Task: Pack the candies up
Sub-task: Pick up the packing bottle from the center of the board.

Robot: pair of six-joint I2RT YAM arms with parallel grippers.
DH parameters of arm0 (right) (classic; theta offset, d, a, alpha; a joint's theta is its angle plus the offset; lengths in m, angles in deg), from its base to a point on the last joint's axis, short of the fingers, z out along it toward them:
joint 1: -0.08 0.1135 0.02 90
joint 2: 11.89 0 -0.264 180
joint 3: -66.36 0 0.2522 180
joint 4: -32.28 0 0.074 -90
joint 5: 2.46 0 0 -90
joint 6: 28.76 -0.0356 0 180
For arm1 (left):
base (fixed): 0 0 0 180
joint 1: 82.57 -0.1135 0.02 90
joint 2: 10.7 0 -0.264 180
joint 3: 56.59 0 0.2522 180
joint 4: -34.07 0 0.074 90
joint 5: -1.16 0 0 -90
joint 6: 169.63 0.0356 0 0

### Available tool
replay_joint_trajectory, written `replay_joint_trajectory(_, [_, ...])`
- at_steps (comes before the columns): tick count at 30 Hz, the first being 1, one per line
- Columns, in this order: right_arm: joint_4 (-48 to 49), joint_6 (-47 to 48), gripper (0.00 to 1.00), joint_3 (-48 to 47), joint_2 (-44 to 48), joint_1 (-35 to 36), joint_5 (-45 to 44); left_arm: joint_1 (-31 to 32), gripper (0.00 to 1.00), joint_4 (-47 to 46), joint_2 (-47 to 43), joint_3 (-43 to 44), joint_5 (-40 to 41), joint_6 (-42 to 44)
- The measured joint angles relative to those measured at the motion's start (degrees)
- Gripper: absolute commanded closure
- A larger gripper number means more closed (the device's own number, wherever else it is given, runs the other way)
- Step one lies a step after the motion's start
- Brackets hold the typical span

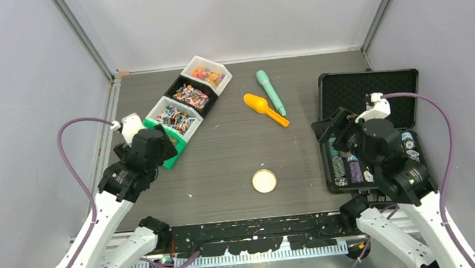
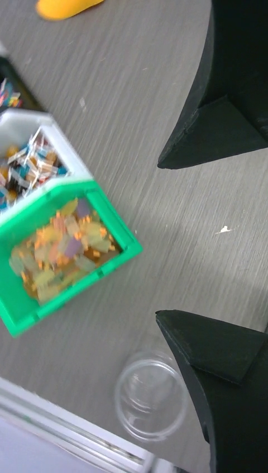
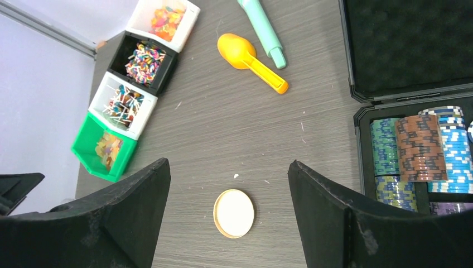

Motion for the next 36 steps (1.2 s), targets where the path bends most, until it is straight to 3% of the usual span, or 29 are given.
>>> replay_joint_trajectory(4, [0.52, 0.72, 0.19, 0.39, 3.76, 0.00, 0.35, -7.48, 0.06, 4.35, -0.48, -0.04, 1.75, -7.41])
replay_joint_trajectory(10, [3.56, 3.85, 0.19, 2.69, 9.64, 0.00, 3.54, -27.67, 0.15, 9.38, 2.62, -0.79, -1.75, -14.58])
replay_joint_trajectory(13, [4.26, 5.33, 0.19, 3.61, 11.74, 0.00, 4.68, -34.32, 0.20, 11.72, 5.62, -1.46, -1.68, -17.62])
replay_joint_trajectory(17, [4.92, 6.67, 0.19, 4.11, 13.38, 0.00, 5.84, -38.71, 0.28, 14.43, 6.71, -4.46, -0.09, -22.45])
replay_joint_trajectory(24, [6.56, 9.22, 0.19, 4.72, 14.12, 0.00, 11.47, -46.56, 0.33, 14.53, 7.48, -10.45, 2.45, -32.26])
replay_joint_trajectory(29, [7.28, 10.82, 0.19, 4.72, 14.12, 0.00, 14.78, -54.75, 0.40, 11.50, 11.28, -13.68, -1.62, -34.51])
replay_joint_trajectory(34, [7.69, 12.07, 0.19, 4.72, 14.10, 0.00, 18.82, -58.03, 0.41, 9.22, 15.82, -14.82, -6.03, -35.21])
replay_joint_trajectory(36, [7.76, 12.20, 0.19, 4.72, 14.12, 0.00, 19.98, -59.04, 0.48, 8.20, 17.66, -14.91, -7.58, -35.41])
